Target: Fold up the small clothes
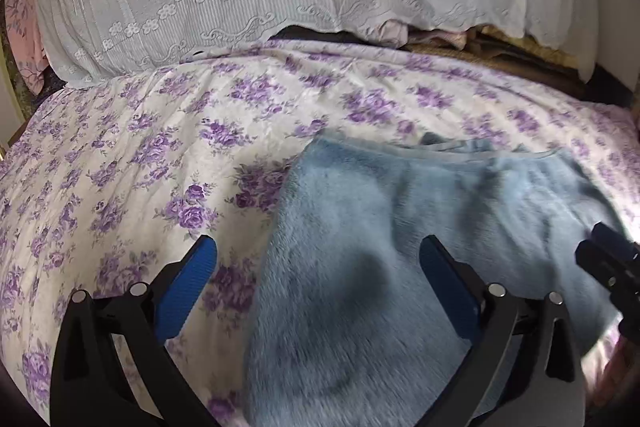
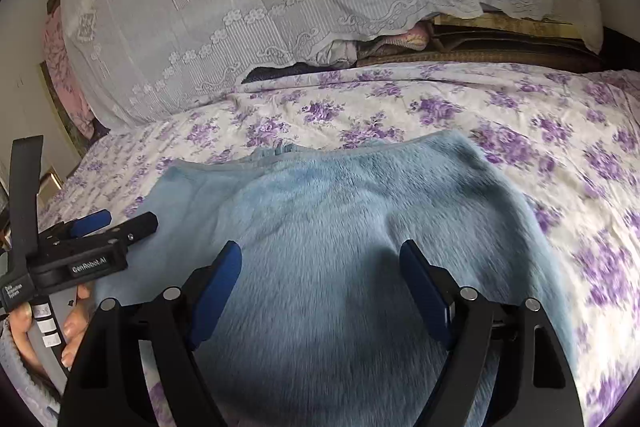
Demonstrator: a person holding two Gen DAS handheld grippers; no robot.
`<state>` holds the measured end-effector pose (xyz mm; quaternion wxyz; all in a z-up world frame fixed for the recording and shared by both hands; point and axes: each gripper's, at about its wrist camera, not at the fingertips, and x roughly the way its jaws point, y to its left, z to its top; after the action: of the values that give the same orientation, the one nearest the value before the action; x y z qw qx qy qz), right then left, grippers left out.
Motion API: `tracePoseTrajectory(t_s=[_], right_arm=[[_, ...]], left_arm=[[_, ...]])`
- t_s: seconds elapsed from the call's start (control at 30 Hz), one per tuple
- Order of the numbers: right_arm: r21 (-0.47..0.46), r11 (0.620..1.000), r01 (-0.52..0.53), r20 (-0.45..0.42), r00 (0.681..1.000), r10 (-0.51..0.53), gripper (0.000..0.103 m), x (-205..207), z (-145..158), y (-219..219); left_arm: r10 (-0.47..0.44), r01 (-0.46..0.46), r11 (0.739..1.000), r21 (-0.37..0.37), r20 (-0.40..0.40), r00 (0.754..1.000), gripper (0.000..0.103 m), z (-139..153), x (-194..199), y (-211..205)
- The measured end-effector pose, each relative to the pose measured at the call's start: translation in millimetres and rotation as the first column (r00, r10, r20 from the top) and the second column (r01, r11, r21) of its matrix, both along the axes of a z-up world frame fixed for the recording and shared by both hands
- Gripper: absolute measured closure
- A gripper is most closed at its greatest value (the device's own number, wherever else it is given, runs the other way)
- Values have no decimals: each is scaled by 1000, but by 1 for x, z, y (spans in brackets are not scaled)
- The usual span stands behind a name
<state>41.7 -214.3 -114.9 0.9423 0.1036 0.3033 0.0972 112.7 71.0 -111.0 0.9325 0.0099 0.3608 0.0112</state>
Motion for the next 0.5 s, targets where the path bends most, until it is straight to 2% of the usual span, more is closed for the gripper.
tracePoseTrajectory(t_s=[0.1,0.23,0.3,0.33,0.4,0.5], right_arm=[[-4,1000,-6,-10,1000,6,21,-15,-6,0],[-39,999,-20,-29,999,19,17,-20,-16,5],[-47,998,-41,-34,999,39,9,-18,-17,8],[-48,997,-57,-40,998,55,6,-17,-19,10],[-54,997,-64,-47,997,61,3,-16,-20,11],[-31,997,-68,-38,997,67,3,-21,-18,7]], left_arm=[[-14,14,1000,-12,-8,1000,4,0,-12,-2],[-35,34,999,-15,-88,995,4,-21,-18,-7],[-35,36,999,3,-131,991,4,-36,-14,-11],[-35,34,999,-14,-133,990,4,-40,-14,-10],[-30,21,998,-63,-147,989,4,-39,-14,-3],[-22,12,997,-73,-136,990,4,-31,-18,0]])
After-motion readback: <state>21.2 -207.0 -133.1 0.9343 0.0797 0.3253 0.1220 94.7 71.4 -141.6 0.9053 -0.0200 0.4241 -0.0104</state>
